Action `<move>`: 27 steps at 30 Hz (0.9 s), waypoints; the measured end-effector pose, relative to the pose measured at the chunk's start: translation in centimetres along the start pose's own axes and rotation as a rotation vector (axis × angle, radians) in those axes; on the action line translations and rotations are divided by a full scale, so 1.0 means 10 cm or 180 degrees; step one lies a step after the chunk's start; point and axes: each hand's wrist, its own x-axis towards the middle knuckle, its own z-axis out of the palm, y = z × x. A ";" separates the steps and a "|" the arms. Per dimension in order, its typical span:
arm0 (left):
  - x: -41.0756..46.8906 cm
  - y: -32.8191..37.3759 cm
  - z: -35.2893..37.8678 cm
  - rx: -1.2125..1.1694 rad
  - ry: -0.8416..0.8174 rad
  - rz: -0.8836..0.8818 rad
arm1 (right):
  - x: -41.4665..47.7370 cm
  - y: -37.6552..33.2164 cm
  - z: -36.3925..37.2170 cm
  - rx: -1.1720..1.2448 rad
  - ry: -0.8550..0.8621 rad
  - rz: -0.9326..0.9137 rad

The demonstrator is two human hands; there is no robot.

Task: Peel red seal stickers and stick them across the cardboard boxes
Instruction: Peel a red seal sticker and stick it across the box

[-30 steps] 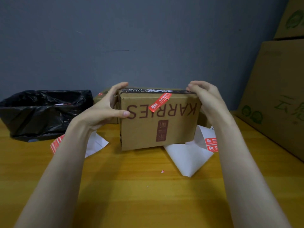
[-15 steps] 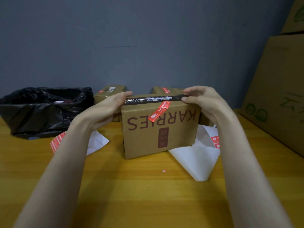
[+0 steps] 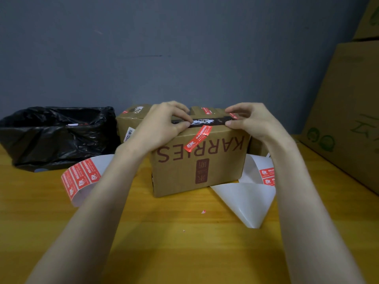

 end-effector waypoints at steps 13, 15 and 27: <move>-0.01 0.01 -0.03 -0.0313 -0.0292 -0.0138 | -0.04 -0.16 0.18 -0.0088 -0.0235 -0.0478; -0.01 0.01 -0.04 -0.0289 -0.0339 -0.0091 | -0.04 -0.16 0.16 -0.0081 -0.0358 -0.0483; -0.01 0.02 -0.04 -0.0323 -0.0576 -0.0239 | -0.06 -0.22 0.20 -0.0336 -0.0637 -0.0626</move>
